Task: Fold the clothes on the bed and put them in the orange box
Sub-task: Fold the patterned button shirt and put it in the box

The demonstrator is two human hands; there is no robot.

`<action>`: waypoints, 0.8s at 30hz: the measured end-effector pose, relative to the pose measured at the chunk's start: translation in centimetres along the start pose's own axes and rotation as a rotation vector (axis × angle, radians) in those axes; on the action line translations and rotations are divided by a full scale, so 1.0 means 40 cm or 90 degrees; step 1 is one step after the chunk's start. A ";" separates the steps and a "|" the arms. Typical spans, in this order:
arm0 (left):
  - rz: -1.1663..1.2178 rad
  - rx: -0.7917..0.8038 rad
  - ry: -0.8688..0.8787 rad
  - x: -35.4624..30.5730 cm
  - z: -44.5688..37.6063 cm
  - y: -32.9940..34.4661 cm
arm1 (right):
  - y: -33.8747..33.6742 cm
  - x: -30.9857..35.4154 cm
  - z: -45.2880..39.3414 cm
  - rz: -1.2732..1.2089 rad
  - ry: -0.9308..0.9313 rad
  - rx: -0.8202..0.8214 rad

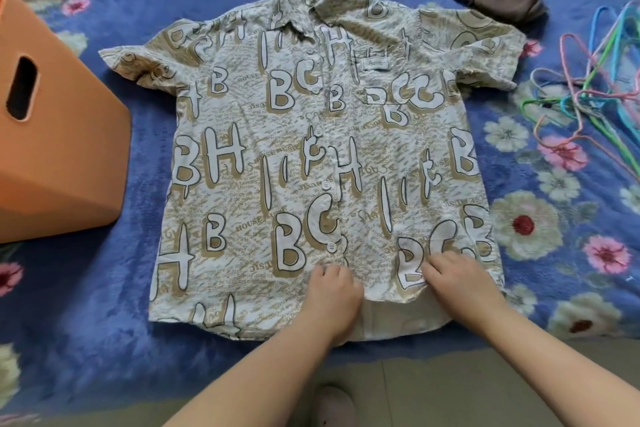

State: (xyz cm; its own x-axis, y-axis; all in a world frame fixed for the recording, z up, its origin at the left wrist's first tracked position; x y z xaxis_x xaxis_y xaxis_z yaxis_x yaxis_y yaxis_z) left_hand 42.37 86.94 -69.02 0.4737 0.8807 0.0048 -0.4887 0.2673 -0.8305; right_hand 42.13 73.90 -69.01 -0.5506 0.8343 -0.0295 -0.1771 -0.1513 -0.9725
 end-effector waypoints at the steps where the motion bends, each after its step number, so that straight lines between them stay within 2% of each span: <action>1: 0.006 -0.019 0.029 -0.006 0.010 -0.011 | -0.019 -0.004 0.000 0.000 -0.008 -0.028; 2: 0.027 -0.060 0.064 -0.013 0.023 -0.031 | -0.044 -0.010 0.003 -0.013 -0.009 -0.056; 3: 0.029 -0.053 0.110 -0.025 0.035 -0.031 | -0.066 -0.017 0.007 -0.030 -0.012 -0.077; 5: -0.087 -0.032 0.162 -0.046 0.050 0.005 | -0.090 -0.022 0.014 -0.046 -0.031 -0.076; 8: -0.171 -0.067 0.211 -0.079 0.063 0.028 | -0.063 -0.001 0.038 -0.033 -0.069 0.020; 10: -0.170 -0.018 0.251 -0.105 0.082 0.042 | -0.026 0.013 0.054 -0.037 -0.077 0.076; 11: -0.157 0.040 0.251 -0.112 0.087 0.059 | -0.007 0.019 0.061 -0.036 -0.076 0.099; 13: -0.187 0.088 0.270 -0.132 0.084 0.102 | 0.017 0.040 0.068 -0.036 -0.088 0.102; 17: -0.167 0.131 0.190 -0.109 0.071 0.113 | 0.068 0.063 0.087 -0.057 -0.095 0.165; 20: -0.154 0.094 0.202 -0.104 0.069 0.101 | 0.064 0.054 0.109 -0.058 -0.113 0.162; 22: -0.076 0.024 0.218 -0.096 0.072 0.076 | 0.065 0.004 0.119 -0.021 -0.056 0.143; 23: -0.056 -0.044 0.226 -0.095 0.068 0.063 | 0.050 -0.027 0.123 -0.023 -0.004 0.133; 24: -0.012 -0.047 0.196 -0.082 0.062 0.053 | 0.034 -0.051 0.127 -0.031 0.048 0.120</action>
State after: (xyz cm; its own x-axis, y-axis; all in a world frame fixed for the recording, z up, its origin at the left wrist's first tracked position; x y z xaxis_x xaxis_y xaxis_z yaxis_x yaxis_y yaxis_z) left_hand 37.98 85.60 -69.40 0.6871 0.7131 -0.1395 -0.4292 0.2434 -0.8698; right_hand 38.86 69.31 -69.08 -0.4768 0.8790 -0.0080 -0.3557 -0.2013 -0.9127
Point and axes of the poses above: each hand's wrist, its own z-axis away from the middle knuckle, its own y-axis out of the palm, x = y × z, the point moved 9 cm from there along -z, towards the middle knuckle, and after that the axes turned 13 degrees about -y, right-handed, at the moved point
